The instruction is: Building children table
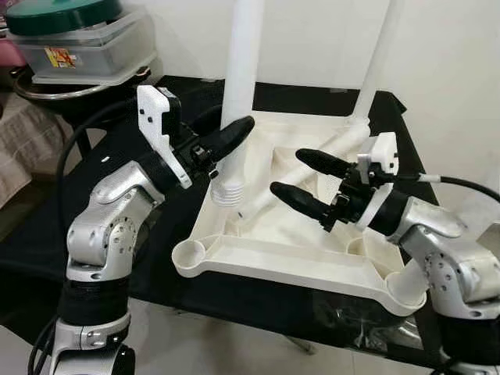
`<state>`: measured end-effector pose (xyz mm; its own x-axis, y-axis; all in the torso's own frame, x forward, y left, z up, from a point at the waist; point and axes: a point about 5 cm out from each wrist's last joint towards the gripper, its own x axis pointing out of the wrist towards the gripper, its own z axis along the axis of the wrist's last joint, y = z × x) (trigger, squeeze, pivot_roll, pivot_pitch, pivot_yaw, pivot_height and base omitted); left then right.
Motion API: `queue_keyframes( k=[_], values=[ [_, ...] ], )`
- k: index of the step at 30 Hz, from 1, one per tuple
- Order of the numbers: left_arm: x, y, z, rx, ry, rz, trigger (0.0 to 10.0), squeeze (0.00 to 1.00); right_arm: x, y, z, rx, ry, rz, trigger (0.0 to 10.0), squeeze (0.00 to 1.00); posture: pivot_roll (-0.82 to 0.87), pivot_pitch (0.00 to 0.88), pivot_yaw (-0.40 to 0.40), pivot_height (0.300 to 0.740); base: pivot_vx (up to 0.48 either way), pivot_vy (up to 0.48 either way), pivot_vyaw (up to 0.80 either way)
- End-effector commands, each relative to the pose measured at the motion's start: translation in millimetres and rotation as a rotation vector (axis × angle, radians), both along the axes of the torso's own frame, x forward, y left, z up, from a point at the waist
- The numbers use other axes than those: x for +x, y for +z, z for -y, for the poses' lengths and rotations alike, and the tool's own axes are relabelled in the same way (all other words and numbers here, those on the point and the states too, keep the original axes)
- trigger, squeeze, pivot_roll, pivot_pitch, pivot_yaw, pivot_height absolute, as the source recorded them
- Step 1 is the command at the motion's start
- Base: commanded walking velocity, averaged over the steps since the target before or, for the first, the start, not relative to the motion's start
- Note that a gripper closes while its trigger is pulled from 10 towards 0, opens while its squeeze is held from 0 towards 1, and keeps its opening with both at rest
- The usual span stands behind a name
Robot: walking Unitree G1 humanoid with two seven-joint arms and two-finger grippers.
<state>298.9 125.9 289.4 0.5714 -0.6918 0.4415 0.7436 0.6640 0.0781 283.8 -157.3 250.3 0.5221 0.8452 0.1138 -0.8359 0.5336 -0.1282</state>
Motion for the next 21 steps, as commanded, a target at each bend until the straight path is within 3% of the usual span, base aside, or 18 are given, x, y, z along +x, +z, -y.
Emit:
queue_keyframes(
  k=[1,8,15,21],
  values=[
    [-7.1,0,4.6,-0.007,-0.039,0.028,10.0,0.00,-2.2,2,-2.4,-0.008,0.046,0.002,10.0,0.00,-0.03,0.065,-0.025,0.740,0.000,0.000,0.00],
    [-21.6,-13,17.5,-0.020,-0.148,0.011,10.0,0.00,-8.1,-5,-25.3,-0.034,0.209,-0.026,10.0,0.00,-0.02,0.063,-0.030,0.740,0.000,0.000,0.00],
    [-27.9,-15,20.3,-0.055,-0.225,0.004,10.0,0.00,-3.3,-5,-35.3,-0.024,0.225,-0.024,10.0,0.00,-0.02,0.062,-0.034,0.740,0.000,0.000,0.00],
    [-34.1,-20,25.6,-0.033,-0.257,0.002,10.0,0.00,-2.5,-2,-39.1,-0.002,0.232,-0.024,10.0,0.00,-0.02,0.065,-0.034,0.740,0.000,0.000,0.00]
  ],
)
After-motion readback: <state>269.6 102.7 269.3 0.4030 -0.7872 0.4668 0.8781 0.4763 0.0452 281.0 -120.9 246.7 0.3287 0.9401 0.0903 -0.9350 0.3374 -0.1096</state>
